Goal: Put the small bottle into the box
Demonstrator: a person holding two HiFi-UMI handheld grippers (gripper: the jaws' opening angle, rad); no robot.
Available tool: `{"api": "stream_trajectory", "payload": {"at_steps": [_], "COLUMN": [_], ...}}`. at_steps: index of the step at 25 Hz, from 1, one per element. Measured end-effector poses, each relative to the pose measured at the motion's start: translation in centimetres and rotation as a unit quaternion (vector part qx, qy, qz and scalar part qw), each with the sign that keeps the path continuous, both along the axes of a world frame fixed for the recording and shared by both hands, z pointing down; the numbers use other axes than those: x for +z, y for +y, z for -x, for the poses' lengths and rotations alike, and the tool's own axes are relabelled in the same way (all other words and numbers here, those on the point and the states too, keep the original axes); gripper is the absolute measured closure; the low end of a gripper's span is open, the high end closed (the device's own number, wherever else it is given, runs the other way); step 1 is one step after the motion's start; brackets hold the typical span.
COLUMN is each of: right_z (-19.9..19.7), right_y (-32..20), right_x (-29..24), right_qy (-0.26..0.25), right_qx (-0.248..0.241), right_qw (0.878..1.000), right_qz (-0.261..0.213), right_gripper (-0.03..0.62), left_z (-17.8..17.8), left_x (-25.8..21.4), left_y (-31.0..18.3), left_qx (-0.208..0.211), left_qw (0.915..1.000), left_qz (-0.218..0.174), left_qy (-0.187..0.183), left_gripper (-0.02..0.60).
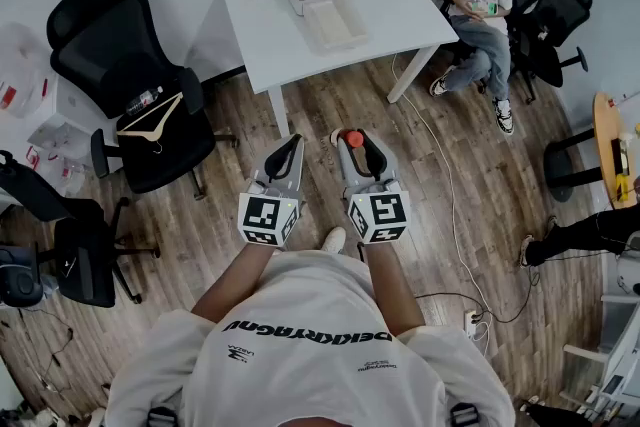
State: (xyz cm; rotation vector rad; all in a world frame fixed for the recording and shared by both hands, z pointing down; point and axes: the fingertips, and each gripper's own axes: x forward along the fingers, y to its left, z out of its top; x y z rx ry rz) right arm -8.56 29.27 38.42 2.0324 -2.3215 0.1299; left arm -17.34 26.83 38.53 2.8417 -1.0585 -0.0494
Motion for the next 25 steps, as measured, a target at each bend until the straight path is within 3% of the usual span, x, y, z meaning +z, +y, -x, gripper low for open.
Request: {"api": "stream_trajectory", "payload": {"at_steps": [25], "right_z": [-6.8], "right_y": [-1.1], "right_x": [0.6], "right_qy": [-0.028], "right_qx": [-0.036], "right_qw": [0.999], "right_qz": [-0.006], "right_gripper": [0.453], "left_z": [-6.7], "left_x": [0.4], "left_y": [-0.5], "left_qx": [-0.017], "left_qw": [0.9997], "left_qz": [-0.004], "left_qy": [-0.017], "left_gripper": [0.574]}}
